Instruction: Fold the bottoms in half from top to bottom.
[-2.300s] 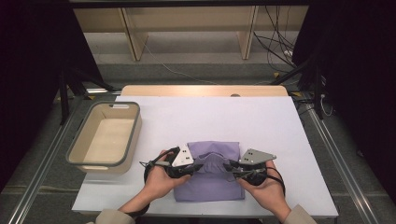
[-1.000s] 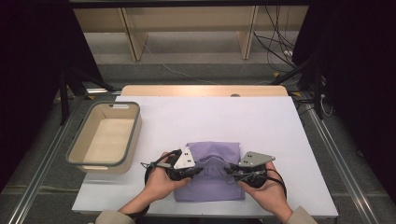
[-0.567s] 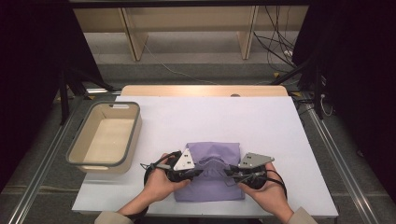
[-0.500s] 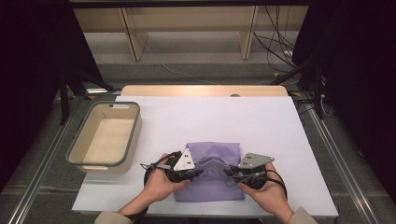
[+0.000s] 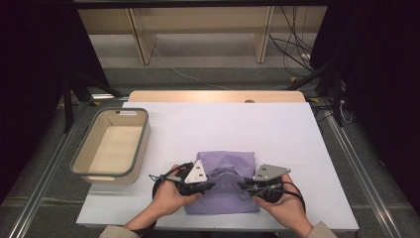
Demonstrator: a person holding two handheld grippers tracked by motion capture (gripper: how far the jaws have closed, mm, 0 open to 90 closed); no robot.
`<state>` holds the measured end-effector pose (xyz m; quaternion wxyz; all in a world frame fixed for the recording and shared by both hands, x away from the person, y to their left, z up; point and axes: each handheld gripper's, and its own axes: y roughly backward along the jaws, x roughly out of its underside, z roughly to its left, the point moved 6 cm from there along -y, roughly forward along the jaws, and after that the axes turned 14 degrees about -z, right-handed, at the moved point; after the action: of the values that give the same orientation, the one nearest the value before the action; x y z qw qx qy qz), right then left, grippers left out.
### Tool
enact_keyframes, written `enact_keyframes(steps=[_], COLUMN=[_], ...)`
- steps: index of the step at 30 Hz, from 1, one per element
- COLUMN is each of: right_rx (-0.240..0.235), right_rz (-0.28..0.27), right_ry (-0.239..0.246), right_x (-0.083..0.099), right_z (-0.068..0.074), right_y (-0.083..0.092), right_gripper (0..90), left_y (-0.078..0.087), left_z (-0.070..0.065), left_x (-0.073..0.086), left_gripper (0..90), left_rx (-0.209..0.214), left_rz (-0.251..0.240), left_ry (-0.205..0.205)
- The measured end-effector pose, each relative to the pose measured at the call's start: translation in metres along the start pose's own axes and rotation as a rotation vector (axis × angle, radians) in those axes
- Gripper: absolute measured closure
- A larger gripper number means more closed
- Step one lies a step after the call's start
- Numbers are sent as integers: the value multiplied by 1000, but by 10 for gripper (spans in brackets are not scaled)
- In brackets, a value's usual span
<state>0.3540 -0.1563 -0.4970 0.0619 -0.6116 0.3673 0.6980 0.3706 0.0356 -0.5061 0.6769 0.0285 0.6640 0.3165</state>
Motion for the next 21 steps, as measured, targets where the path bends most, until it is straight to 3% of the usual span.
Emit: enact_keyframes(steps=[21], right_rx=[-18], right_rz=[32], right_ry=[12], right_x=[6], right_z=[3], right_y=[3], right_gripper=[765], left_y=[2], left_z=[-4], left_x=[4], left_gripper=[716], left_rx=[17], left_rz=[28], left_ry=[-2])
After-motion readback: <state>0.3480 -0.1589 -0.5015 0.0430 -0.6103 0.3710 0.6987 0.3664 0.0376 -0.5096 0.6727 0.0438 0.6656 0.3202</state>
